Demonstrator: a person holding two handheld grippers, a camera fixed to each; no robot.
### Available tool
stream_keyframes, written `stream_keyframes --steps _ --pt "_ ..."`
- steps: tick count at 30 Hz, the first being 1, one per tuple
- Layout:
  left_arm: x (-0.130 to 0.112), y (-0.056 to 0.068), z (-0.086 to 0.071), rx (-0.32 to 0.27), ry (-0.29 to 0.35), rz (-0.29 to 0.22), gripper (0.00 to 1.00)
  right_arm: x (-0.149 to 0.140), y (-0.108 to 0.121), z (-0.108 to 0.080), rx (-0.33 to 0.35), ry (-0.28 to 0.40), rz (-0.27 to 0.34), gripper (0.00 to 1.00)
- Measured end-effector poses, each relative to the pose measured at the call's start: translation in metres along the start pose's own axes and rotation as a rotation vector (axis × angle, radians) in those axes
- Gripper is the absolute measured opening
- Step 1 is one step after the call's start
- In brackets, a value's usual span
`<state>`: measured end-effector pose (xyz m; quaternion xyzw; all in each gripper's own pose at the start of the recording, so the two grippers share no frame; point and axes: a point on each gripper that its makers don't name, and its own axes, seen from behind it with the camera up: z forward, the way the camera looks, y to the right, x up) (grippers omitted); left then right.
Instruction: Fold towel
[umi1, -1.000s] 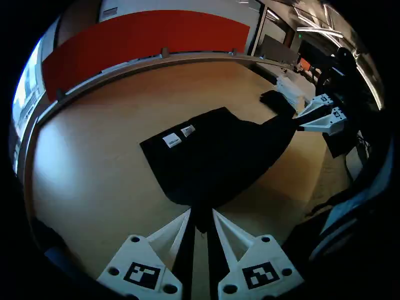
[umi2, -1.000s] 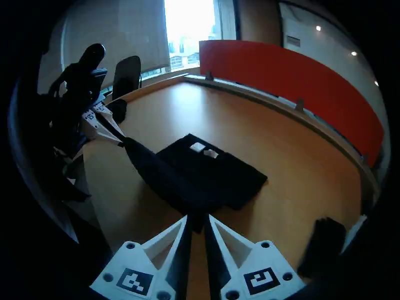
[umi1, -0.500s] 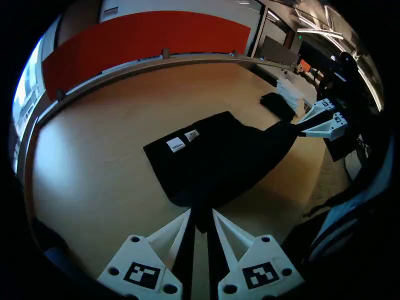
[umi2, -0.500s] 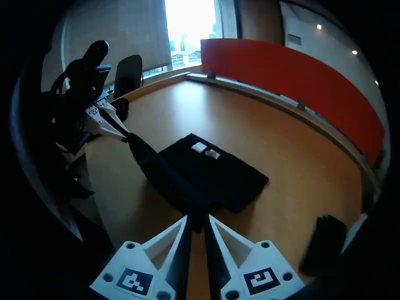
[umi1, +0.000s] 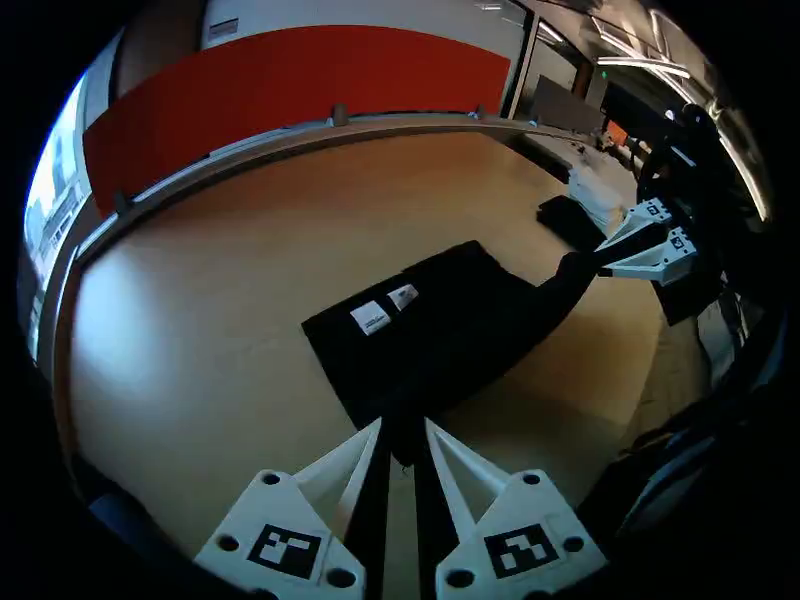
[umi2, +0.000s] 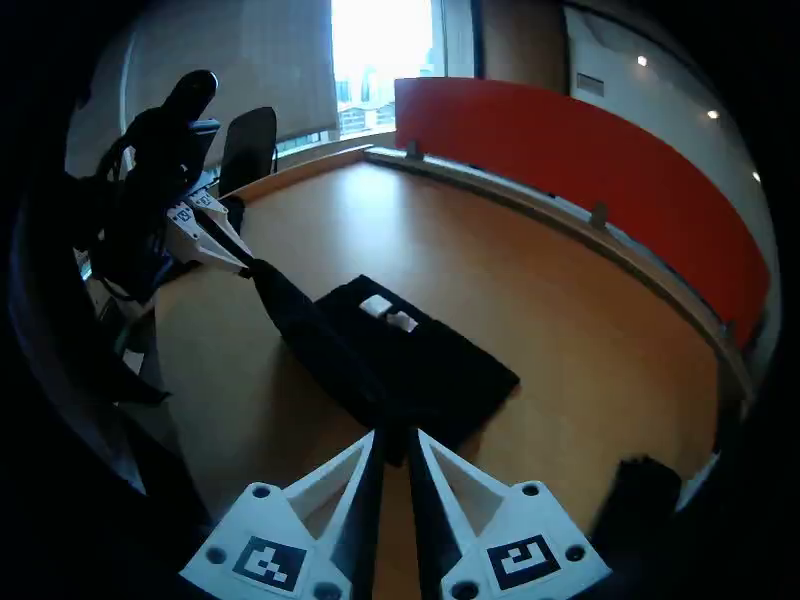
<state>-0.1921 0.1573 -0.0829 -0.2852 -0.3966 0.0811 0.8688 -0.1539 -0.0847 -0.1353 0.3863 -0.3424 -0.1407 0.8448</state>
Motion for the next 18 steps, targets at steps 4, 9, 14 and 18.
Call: stream_keyframes --steps 4,9,14,18 --pt "0.011 -0.009 0.012 0.006 -0.002 0.004 0.14 0.006 0.016 0.009 -0.011 0.001 -0.001 0.16" --pt "0.02 -0.019 0.028 0.008 -0.013 0.002 0.14 0.01 0.033 0.021 -0.019 -0.007 -0.008 0.16" --pt "0.024 -0.026 0.04 0.01 -0.029 0.009 0.14 0.011 0.044 0.03 -0.008 -0.02 -0.008 0.16" --pt "0.023 -0.028 0.046 0.006 -0.04 0.008 0.14 0.009 0.049 0.035 -0.004 -0.029 -0.008 0.16"
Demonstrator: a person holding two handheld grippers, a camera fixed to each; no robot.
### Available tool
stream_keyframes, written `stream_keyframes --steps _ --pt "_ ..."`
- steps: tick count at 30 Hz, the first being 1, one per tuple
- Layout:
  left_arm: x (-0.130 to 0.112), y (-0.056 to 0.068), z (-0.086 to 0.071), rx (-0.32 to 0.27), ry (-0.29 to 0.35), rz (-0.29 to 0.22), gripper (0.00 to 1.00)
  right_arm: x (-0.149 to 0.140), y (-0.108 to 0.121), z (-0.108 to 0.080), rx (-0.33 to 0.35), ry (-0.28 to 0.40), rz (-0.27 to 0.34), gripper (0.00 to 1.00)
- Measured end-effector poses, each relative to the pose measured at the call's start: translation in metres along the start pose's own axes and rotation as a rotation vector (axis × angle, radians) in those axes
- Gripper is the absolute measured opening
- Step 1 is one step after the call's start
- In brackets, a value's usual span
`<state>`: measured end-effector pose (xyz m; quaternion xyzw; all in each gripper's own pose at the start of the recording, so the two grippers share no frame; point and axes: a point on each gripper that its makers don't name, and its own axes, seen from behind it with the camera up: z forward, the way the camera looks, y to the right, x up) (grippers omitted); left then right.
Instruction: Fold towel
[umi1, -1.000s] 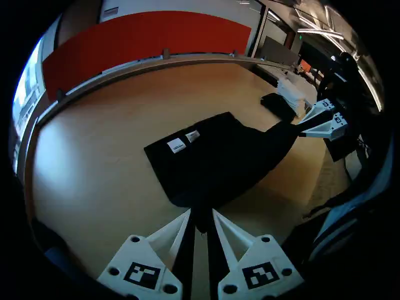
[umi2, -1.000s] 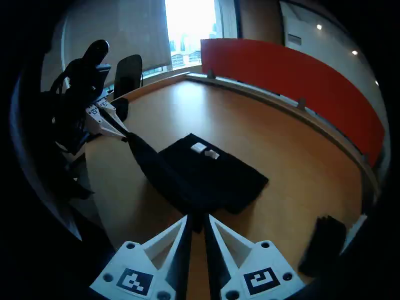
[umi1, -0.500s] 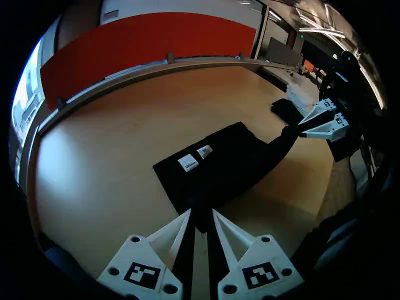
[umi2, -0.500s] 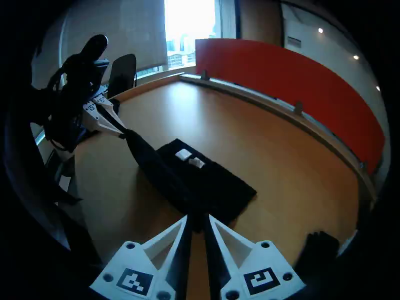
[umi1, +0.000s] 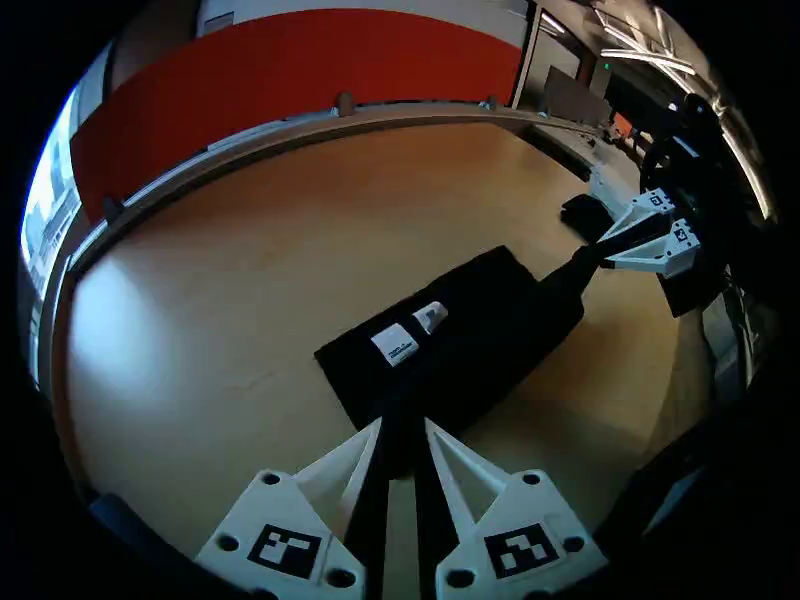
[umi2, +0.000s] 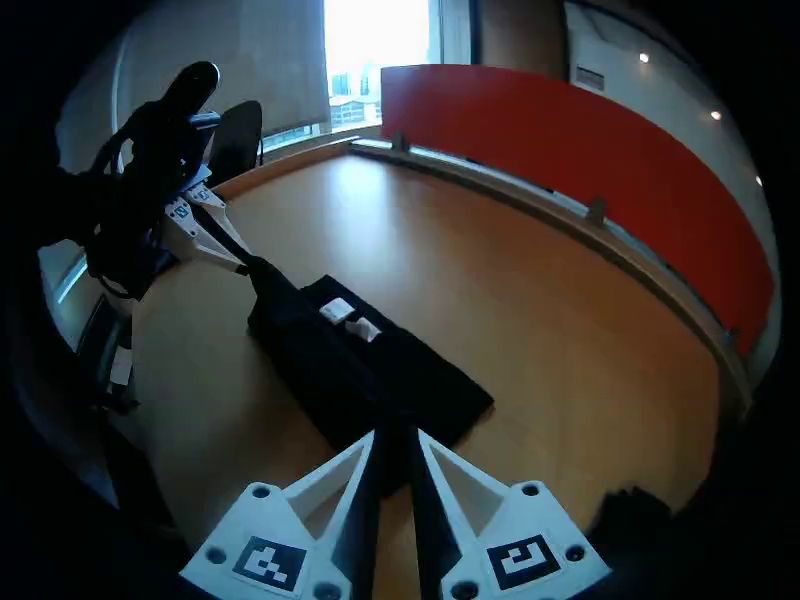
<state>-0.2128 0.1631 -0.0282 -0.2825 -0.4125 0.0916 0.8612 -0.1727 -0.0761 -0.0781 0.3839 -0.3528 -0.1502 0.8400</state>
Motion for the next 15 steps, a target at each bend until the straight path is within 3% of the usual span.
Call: stream_keyframes --steps 8,15 --pt "-0.004 -0.001 0.013 -0.007 -0.02 -0.005 0.14 -0.007 0.009 0.009 0.004 -0.022 -0.004 0.16" --pt "0.0 -0.011 0.03 0.004 -0.022 -0.006 0.14 -0.013 0.017 0.023 0.004 -0.041 0.011 0.16"
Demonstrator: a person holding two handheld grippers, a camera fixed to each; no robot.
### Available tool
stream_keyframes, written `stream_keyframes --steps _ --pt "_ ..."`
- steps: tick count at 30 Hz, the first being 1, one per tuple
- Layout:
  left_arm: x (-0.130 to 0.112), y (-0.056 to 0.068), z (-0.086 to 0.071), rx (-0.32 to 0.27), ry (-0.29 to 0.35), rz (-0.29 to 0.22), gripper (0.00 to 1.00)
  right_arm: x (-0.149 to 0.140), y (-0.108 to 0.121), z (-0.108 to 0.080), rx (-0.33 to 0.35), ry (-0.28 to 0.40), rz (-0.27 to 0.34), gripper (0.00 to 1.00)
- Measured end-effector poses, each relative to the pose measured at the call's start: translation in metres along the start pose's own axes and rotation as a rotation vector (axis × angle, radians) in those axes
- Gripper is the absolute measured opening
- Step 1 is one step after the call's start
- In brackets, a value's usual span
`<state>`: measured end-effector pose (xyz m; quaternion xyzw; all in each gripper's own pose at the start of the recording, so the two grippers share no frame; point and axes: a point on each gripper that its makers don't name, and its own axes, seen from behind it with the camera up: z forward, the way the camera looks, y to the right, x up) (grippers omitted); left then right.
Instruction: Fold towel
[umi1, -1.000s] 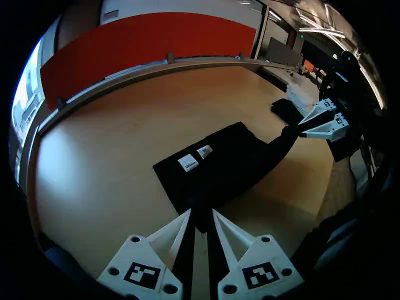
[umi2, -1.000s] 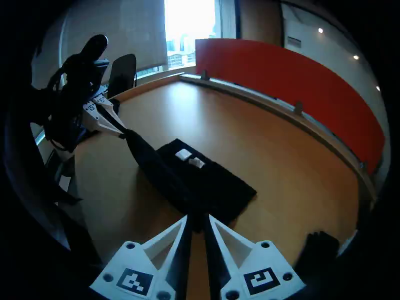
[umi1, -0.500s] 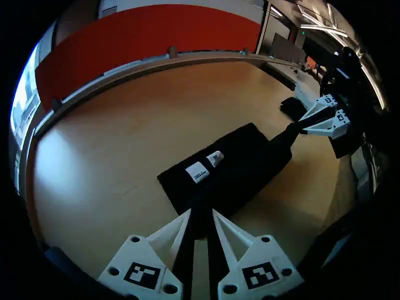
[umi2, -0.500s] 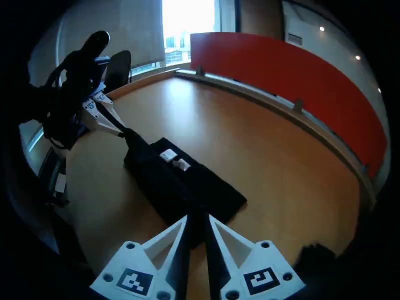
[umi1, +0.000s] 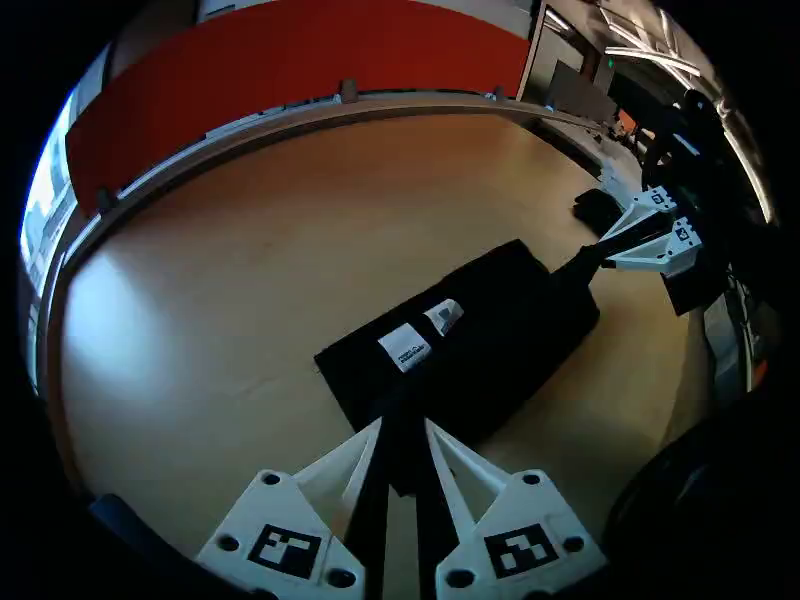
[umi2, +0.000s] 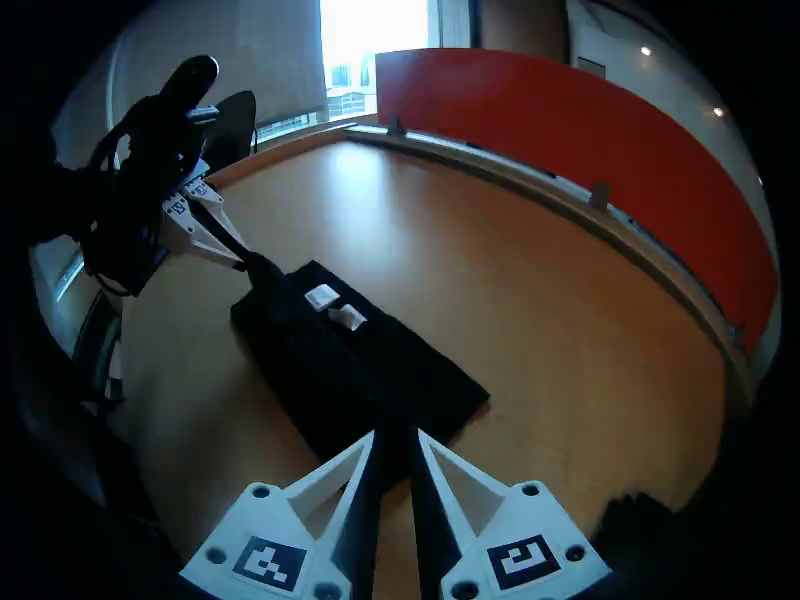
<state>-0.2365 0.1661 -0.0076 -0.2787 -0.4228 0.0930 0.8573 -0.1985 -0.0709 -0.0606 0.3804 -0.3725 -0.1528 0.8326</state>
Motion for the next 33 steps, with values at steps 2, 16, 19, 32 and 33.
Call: stream_keyframes --steps 2,16,19,32,33 --pt "0.002 -0.003 0.005 0.005 -0.002 0.003 0.14 -0.002 0.003 0.005 -0.001 -0.008 0.007 0.16" --pt "0.0 -0.017 0.034 0.045 -0.023 0.047 0.18 -0.013 0.016 0.032 -0.016 -0.033 0.052 0.16" --pt "0.001 -0.02 0.038 0.054 -0.02 0.055 0.23 -0.017 0.019 0.037 -0.025 -0.047 0.064 0.17" --pt "0.005 -0.032 0.049 0.089 -0.01 0.107 0.33 -0.021 0.029 0.051 -0.063 -0.07 0.09 0.23" --pt "0.005 -0.032 0.05 0.09 -0.01 0.109 0.33 -0.021 0.03 0.052 -0.066 -0.071 0.09 0.24"
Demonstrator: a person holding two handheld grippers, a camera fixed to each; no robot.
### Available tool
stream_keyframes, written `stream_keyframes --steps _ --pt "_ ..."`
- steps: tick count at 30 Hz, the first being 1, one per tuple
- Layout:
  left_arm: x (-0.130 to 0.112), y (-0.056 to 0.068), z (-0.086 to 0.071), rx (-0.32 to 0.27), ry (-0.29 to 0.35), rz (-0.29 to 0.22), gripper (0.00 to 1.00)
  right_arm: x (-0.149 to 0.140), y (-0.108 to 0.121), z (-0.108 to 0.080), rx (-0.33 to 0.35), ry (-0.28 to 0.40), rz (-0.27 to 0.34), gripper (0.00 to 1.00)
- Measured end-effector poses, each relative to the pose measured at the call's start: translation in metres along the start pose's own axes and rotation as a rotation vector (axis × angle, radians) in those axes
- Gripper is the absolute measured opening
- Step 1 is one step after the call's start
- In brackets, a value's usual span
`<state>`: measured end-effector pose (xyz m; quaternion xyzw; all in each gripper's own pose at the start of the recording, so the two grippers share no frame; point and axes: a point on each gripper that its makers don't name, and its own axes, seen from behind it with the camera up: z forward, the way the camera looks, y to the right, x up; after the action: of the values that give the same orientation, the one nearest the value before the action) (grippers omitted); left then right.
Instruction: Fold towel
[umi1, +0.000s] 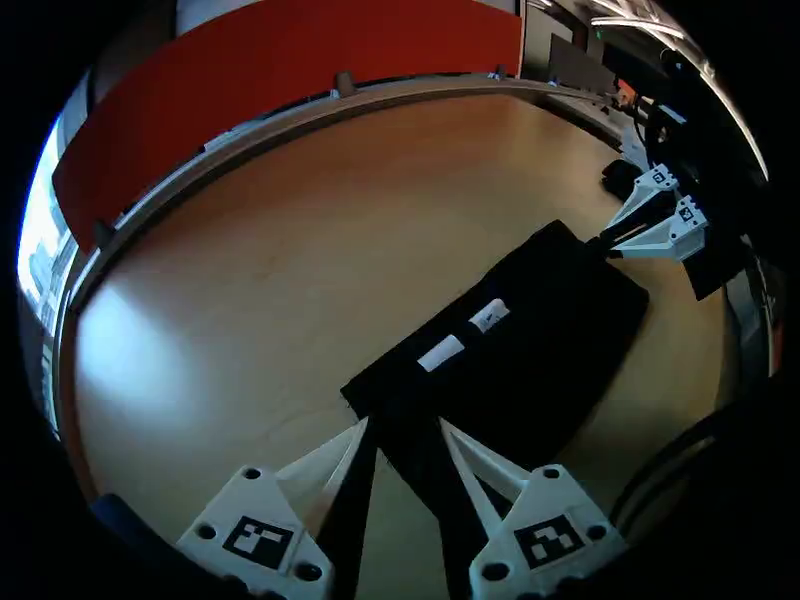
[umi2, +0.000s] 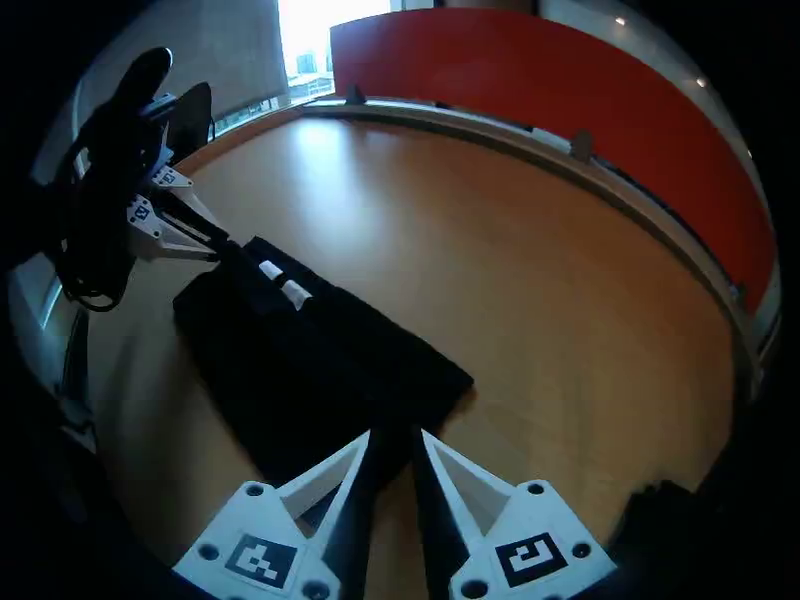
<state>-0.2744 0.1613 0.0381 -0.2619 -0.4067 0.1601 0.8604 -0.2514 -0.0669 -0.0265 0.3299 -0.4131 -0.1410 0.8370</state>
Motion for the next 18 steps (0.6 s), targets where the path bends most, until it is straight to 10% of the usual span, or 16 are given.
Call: stream_keyframes --steps 8,18 --pt "-0.002 -0.003 0.003 0.016 -0.007 0.026 0.45 0.005 0.009 0.002 -0.03 0.005 -0.006 0.33" --pt "0.003 -0.017 0.004 0.064 0.003 0.051 0.83 0.006 0.019 0.005 -0.067 0.003 -0.019 0.64"
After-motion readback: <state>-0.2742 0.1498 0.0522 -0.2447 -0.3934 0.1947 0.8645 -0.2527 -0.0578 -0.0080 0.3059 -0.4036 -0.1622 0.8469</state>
